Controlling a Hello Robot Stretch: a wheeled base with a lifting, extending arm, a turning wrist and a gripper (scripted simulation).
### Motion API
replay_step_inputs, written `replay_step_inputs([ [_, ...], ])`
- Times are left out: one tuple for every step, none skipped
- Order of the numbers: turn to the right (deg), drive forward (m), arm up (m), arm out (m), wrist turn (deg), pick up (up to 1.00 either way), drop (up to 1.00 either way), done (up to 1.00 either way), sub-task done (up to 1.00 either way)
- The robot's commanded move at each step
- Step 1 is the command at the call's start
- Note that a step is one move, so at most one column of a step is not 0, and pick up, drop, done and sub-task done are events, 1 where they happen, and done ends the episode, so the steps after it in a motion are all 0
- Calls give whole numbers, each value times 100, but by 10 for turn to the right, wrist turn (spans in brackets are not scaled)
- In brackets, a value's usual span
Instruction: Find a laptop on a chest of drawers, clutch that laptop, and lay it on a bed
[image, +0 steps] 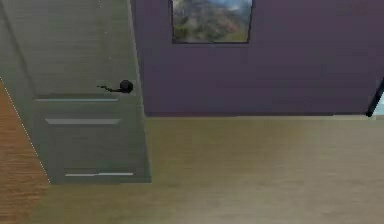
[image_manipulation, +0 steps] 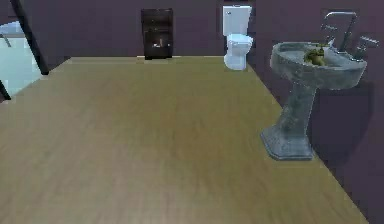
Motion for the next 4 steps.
replay_step_inputs([
  [450,0,0,0,0,0,0,0,0],
  [60,0,0,0,0,0,0,0,0],
  [0,100,0,0,0,0,0,0,0],
  [0,100,0,0,0,0,0,0,0],
])
